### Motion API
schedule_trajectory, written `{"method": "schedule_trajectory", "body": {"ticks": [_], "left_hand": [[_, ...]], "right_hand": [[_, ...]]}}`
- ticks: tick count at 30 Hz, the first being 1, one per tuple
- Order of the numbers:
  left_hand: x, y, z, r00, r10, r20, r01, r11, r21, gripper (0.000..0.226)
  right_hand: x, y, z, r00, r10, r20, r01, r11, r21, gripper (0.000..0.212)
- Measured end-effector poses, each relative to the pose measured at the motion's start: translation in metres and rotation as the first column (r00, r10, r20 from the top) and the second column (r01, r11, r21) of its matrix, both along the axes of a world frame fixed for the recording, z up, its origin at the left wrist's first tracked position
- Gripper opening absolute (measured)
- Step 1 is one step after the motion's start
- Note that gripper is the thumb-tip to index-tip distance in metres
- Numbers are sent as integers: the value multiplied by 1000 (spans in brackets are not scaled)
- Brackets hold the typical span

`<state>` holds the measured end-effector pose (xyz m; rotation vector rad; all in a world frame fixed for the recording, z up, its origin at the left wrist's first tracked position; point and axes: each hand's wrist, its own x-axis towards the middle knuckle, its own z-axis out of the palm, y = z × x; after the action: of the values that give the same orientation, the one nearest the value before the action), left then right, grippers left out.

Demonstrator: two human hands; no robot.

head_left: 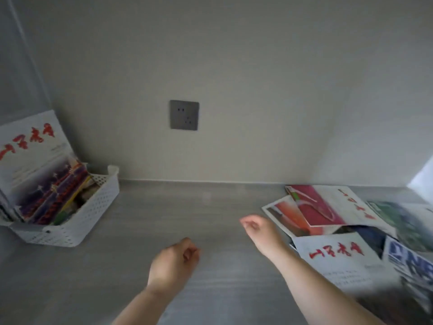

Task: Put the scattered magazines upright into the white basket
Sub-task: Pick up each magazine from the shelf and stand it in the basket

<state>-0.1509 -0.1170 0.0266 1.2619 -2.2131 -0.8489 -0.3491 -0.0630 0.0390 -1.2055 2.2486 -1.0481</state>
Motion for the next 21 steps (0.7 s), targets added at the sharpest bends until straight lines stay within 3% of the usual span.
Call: {"method": "schedule_trajectory", "body": {"ticks": [2, 5, 9, 11, 15, 21], "left_hand": [[-31, 27, -6, 998, -65, 19, 64, 998, 28, 12], [-73, 62, -21, 985, -169, 42, 162, 978, 134, 30], [-119, 102, -46, 959, -273, 80, 253, 946, 202, 12], [-138, 119, -58, 927, -327, 184, 293, 938, 187, 27], [-169, 147, -68, 851, -323, 414, 319, 944, 81, 44], [-209, 173, -70, 827, -371, 422, 319, 928, 191, 51]], "right_hand": [[-43, 53, -12, 992, -112, -53, 115, 992, 52, 21], [-96, 126, -32, 958, -249, -143, 267, 956, 120, 23], [-142, 195, -58, 893, -271, -359, 381, 880, 284, 32], [-155, 219, -69, 864, -263, -429, 439, 810, 388, 43], [-164, 239, -86, 863, -310, -399, 480, 748, 459, 67], [-166, 241, -95, 856, -312, -413, 487, 756, 437, 70]]}}
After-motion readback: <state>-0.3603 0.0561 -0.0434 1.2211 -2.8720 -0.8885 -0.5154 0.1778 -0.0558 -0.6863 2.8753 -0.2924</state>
